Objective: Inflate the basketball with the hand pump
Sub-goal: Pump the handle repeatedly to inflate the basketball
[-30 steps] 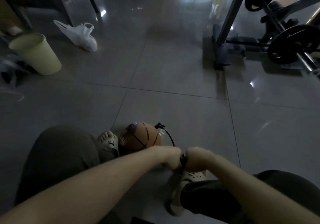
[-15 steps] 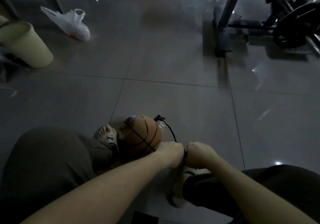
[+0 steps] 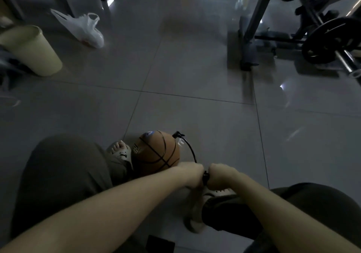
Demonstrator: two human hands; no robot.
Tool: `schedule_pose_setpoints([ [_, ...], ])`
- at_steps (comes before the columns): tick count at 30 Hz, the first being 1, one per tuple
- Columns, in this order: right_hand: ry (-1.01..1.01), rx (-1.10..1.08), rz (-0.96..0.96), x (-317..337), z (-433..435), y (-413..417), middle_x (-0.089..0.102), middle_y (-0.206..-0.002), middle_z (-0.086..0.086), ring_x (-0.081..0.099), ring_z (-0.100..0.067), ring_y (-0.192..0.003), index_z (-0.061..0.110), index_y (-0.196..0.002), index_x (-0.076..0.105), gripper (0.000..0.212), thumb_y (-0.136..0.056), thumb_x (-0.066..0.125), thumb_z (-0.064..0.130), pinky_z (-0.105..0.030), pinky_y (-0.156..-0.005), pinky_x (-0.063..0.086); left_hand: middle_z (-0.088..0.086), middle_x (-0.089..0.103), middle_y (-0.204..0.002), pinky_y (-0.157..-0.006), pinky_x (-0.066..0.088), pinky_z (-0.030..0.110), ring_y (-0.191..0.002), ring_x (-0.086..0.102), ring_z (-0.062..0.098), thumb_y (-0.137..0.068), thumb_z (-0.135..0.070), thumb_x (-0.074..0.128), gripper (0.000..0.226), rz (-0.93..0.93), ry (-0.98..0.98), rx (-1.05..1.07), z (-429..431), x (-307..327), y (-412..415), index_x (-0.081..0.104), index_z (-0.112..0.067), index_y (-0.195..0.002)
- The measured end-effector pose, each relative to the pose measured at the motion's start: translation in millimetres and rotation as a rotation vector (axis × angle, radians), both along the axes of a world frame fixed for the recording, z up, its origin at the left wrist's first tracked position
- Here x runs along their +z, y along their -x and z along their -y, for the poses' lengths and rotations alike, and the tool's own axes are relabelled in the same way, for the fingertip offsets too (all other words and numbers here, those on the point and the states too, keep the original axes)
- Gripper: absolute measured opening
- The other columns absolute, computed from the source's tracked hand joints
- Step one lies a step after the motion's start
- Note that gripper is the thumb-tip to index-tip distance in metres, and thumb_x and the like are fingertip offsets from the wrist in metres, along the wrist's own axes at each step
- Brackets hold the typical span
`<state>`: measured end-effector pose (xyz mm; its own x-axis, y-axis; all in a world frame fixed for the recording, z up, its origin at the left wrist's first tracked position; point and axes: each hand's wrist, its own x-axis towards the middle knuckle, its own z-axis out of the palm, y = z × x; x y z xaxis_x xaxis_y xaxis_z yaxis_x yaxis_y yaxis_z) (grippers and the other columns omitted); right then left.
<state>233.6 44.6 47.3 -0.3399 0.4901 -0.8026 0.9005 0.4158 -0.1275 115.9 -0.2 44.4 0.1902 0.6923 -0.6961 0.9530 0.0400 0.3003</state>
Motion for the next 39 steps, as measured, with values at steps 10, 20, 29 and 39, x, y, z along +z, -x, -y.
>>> schedule_pose_setpoints([
  [10, -0.041, 0.059, -0.004, 86.8, -26.9, 14.2, 0.065, -0.078, -0.009, 0.060, -0.023, -0.066, 0.003, -0.094, 0.069, 0.017, -0.087, 0.067, 0.018, -0.033, -0.062, 0.052, 0.001, 0.060, -0.072, -0.053, 0.046, 0.029, -0.061, 0.057, 0.019, -0.092, -0.028, 0.065, 0.018, 0.067, -0.145, 0.126, -19.7, 75.0, 12.1, 0.057, -0.017, -0.078],
  [20, -0.100, 0.014, -0.087, -36.1, -5.5, -7.2, 0.059, -0.089, -0.002, 0.061, -0.025, -0.082, 0.020, -0.090, 0.054, 0.016, -0.089, 0.057, 0.035, -0.034, -0.072, 0.052, 0.006, 0.056, -0.091, -0.066, 0.037, 0.035, -0.080, 0.054, 0.026, -0.094, -0.022, 0.060, 0.011, 0.024, -0.091, 0.096, -2.6, -26.6, -2.2, 0.051, -0.016, -0.092],
  [29, -0.054, -0.011, -0.044, -32.0, -7.1, -10.6, 0.063, -0.092, -0.003, 0.063, -0.025, -0.085, 0.016, -0.094, 0.059, 0.018, -0.088, 0.058, 0.034, -0.036, -0.077, 0.055, 0.005, 0.057, -0.091, -0.067, 0.040, 0.035, -0.079, 0.054, 0.025, -0.095, -0.030, 0.063, 0.017, -0.011, -0.076, 0.071, -5.8, -26.9, -13.3, 0.052, -0.017, -0.093],
  [39, 0.039, -0.007, -0.039, 96.2, -51.4, 4.8, 0.057, -0.067, -0.003, 0.046, -0.015, -0.052, 0.009, -0.086, 0.067, 0.005, -0.084, 0.064, 0.013, -0.026, -0.050, 0.041, 0.005, 0.059, -0.067, -0.049, 0.039, 0.030, -0.057, 0.052, 0.022, -0.088, -0.020, 0.066, 0.016, 0.139, -0.070, 0.111, -44.9, 80.6, 15.5, 0.064, -0.011, -0.076],
])
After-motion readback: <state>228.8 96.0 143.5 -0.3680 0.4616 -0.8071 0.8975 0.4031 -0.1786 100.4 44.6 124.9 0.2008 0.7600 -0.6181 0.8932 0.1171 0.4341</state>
